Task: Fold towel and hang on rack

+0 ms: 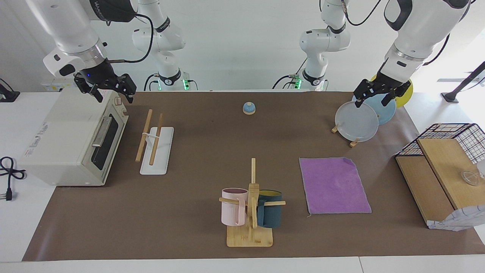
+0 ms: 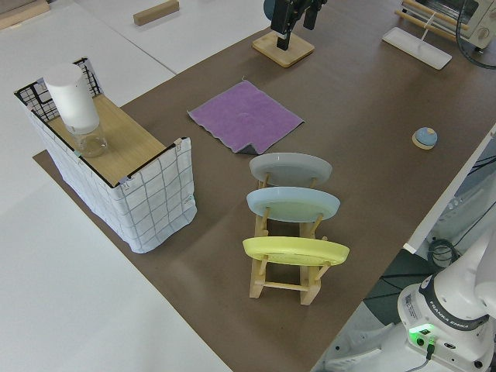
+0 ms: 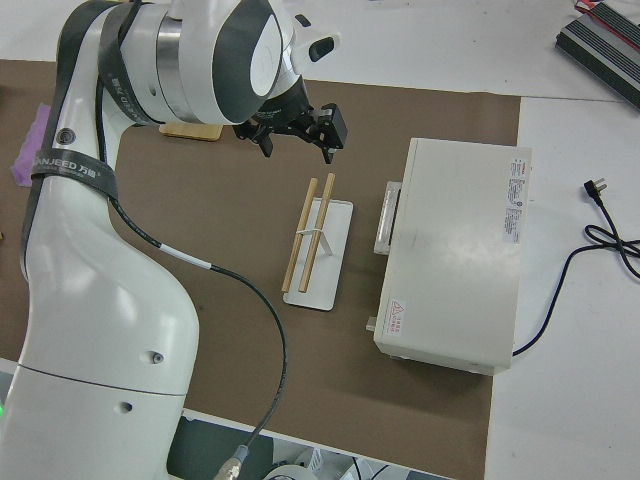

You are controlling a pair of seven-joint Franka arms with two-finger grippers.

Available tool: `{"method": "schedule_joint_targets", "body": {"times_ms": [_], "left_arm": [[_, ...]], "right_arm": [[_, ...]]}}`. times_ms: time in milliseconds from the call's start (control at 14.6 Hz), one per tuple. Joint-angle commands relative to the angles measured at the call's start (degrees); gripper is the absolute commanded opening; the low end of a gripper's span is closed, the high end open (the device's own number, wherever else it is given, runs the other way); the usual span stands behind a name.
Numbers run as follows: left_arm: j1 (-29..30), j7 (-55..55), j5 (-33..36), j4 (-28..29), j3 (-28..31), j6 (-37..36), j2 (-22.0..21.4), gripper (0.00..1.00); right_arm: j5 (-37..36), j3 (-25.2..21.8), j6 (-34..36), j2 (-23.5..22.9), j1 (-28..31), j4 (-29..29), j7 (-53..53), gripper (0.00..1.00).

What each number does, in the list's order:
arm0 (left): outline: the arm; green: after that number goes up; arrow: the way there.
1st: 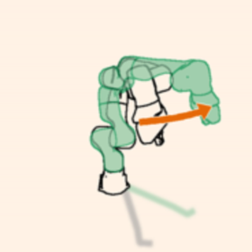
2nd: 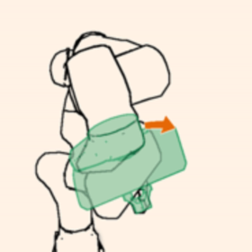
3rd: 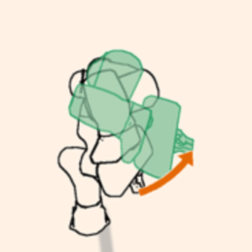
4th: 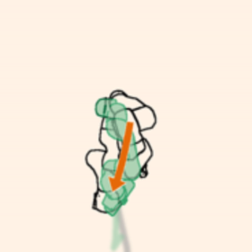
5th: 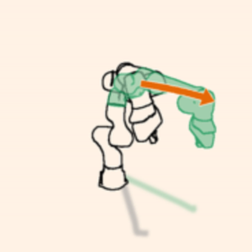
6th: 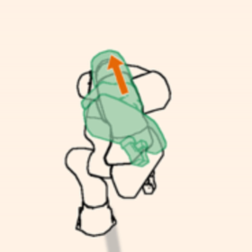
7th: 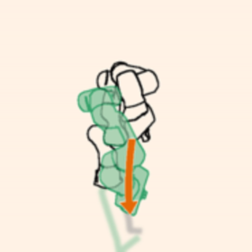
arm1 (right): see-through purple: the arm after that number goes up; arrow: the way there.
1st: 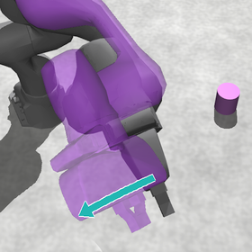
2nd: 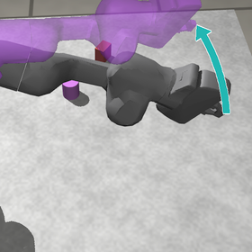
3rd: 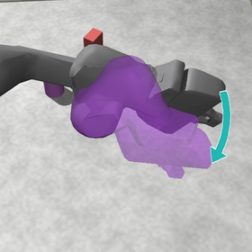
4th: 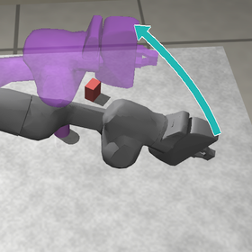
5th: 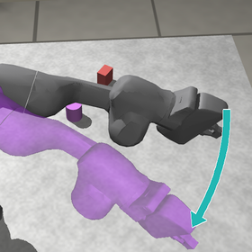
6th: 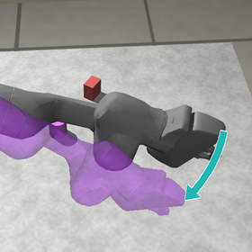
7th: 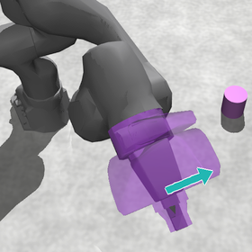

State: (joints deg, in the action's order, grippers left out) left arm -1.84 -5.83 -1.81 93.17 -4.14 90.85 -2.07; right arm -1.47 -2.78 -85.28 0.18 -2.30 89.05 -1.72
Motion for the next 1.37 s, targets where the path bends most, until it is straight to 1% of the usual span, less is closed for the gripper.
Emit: {"method": "schedule_joint_targets", "body": {"times_ms": [0, 343, 480, 755, 823, 960, 1097, 1235, 1303], "left_arm": [[0.51, 0.82, 0.32, 1.57, 0.10, 0.30, -1.35, 1.00], [0.78, 0.39, 0.32, 1.58, 0.28, -0.76, -1.44, 1.00], [2.45, 0.30, 0.32, 1.58, 0.19, -1.20, -1.62, 1.00], [2.80, 0.03, 0.32, 4.65, 0.28, 0.72, -2.93, 1.00], [2.80, -0.05, 0.32, 5.52, 0.28, 1.95, -3.20, 1.00], [2.80, -1.80, 0.32, 8.33, 0.28, 6.86, -3.29, 1.00], [3.07, -2.16, 0.32, 12.36, 0.28, 12.39, -1.98, 1.00], [4.91, -2.95, 0.23, 17.46, 0.19, 20.12, 0.56, 1.00], [5.00, -3.13, 0.23, 18.88, 0.19, 23.29, 3.54, 1.00]], "right_arm": [[0.51, 0.32, 0.54, 0.96, 0.80, 0.95, 0.75, 1.00], [0.42, 0.32, 0.64, 0.96, 0.80, 0.95, 0.84, 1.00], [0.51, 0.32, 0.72, 0.96, 0.80, 0.95, 0.84, 1.00], [0.51, 0.32, 0.64, 0.96, 0.80, 0.95, 0.75, 1.00], [0.51, 0.32, 0.64, 0.96, 0.80, 0.95, 0.84, 1.00], [0.51, 0.23, 0.72, 0.96, 0.80, 0.95, 0.84, 1.00], [0.51, 0.23, 0.64, 0.96, 0.80, 0.95, 0.84, 1.00], [0.51, 0.23, 0.72, 0.96, 0.45, 0.78, 0.75, 1.00], [0.51, 0.23, 0.72, 0.96, 0.45, 0.86, 0.75, 1.00]]}}
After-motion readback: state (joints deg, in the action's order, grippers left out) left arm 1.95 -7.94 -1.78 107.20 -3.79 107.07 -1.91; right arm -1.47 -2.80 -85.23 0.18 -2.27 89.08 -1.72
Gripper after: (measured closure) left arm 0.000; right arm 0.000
